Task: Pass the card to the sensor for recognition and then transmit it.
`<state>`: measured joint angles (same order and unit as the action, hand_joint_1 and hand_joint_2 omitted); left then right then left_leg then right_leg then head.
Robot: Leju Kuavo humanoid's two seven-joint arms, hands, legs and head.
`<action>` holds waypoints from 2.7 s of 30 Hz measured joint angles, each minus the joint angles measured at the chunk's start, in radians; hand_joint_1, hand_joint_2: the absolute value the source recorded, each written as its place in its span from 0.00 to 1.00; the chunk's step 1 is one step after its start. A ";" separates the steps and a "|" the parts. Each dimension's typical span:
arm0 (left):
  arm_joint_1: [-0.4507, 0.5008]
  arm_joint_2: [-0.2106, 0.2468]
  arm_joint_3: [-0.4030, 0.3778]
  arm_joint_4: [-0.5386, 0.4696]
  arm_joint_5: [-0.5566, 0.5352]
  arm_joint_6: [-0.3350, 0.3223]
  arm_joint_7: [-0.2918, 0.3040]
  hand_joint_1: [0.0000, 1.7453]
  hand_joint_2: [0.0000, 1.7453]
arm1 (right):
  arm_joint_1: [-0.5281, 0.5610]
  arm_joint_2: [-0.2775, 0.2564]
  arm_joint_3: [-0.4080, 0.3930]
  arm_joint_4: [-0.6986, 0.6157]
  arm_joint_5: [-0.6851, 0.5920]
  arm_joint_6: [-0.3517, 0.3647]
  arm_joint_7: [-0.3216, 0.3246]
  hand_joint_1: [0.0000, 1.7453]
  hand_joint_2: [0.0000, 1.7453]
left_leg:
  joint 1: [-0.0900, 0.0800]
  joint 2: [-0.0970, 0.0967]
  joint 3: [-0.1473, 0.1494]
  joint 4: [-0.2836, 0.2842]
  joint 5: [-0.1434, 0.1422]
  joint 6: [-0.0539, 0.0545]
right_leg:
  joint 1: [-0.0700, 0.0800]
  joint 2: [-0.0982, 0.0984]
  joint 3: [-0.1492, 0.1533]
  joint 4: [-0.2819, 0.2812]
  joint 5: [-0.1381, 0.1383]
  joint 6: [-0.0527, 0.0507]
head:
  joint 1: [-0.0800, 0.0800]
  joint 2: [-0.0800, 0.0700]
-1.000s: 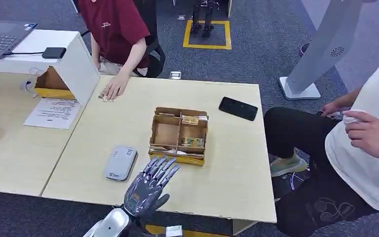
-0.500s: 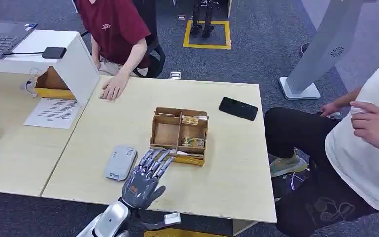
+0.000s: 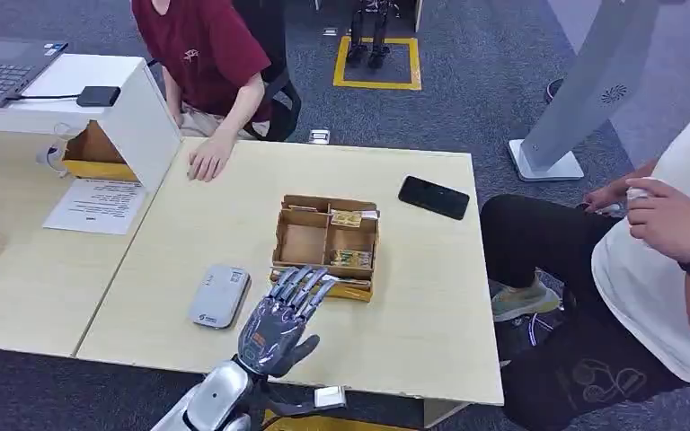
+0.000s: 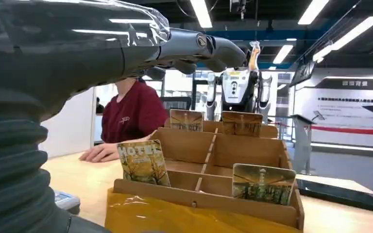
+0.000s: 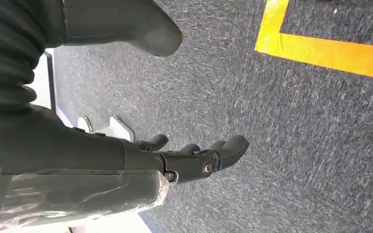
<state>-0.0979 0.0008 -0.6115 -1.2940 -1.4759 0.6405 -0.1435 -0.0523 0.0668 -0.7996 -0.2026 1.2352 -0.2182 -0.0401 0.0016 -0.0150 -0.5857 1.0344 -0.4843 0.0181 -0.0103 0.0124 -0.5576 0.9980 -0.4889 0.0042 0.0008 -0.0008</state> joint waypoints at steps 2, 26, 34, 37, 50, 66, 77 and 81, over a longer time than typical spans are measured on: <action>-0.001 -0.003 -0.003 0.000 0.010 0.000 -0.005 0.00 1.00 | 0.000 0.000 0.000 0.000 0.004 0.001 0.000 0.00 1.00 | 0.000 0.000 0.000 0.000 0.000 0.000 | 0.000 0.000 0.000 0.000 0.000 0.000 | 0.000 0.000; -0.130 -0.112 -0.056 0.246 -0.052 -0.022 0.070 0.00 1.00 | -0.009 0.001 0.000 0.000 0.046 0.015 -0.007 0.00 1.00 | 0.000 0.000 0.000 0.000 0.000 0.000 | 0.000 0.000 0.000 0.000 0.000 0.000 | 0.000 0.000; -0.159 -0.129 -0.057 0.301 -0.038 -0.023 0.078 0.00 1.00 | -0.010 0.001 0.000 0.000 0.062 0.016 -0.008 0.00 1.00 | 0.000 0.000 0.000 0.000 0.000 0.000 | 0.000 0.000 0.000 0.000 0.000 0.000 | 0.000 0.000; -0.169 -0.134 -0.057 0.313 -0.017 -0.021 0.074 0.00 1.00 | -0.010 0.001 0.000 0.000 0.067 0.018 -0.008 0.00 1.00 | 0.000 0.000 0.000 0.000 0.000 0.000 | 0.000 0.000 0.000 0.000 0.000 0.000 | 0.000 0.000; -0.190 -0.145 -0.057 0.334 0.000 -0.017 0.076 0.00 1.00 | -0.011 0.001 0.000 0.000 0.079 0.018 -0.008 0.00 1.00 | 0.000 0.000 0.000 0.000 0.000 0.000 | 0.000 0.000 0.000 0.000 0.000 0.000 | 0.000 0.000; -0.210 -0.161 -0.055 0.351 0.031 -0.019 0.066 0.00 1.00 | -0.011 0.001 -0.001 0.000 0.096 0.018 -0.005 0.00 1.00 | 0.000 0.000 0.000 0.000 0.000 0.000 | 0.000 0.000 0.000 0.000 0.000 0.000 | 0.000 0.000; -0.234 -0.177 -0.050 0.381 0.041 -0.021 0.073 0.00 1.00 | -0.011 0.001 -0.002 0.000 0.104 0.020 -0.005 0.00 1.00 | 0.000 0.000 0.000 0.000 0.000 0.000 | 0.000 0.000 0.000 0.000 0.000 0.000 | 0.000 0.000; -0.246 -0.180 -0.040 0.412 0.053 -0.016 0.077 0.00 1.00 | -0.011 0.001 -0.001 0.000 0.111 0.021 -0.005 0.00 1.00 | 0.000 0.000 0.000 0.000 0.000 0.000 | 0.000 0.000 0.000 0.000 0.000 0.000 | 0.000 0.000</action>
<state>-0.3441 -0.1789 -0.6516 -0.8820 -1.4229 0.6245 -0.0660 -0.0633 0.0675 -0.8007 -0.2026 1.3462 -0.1976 -0.0446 0.0015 -0.0153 -0.5860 1.0348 -0.4843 0.0183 -0.0105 0.0121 -0.5576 0.9981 -0.4888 0.0044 0.0008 -0.0008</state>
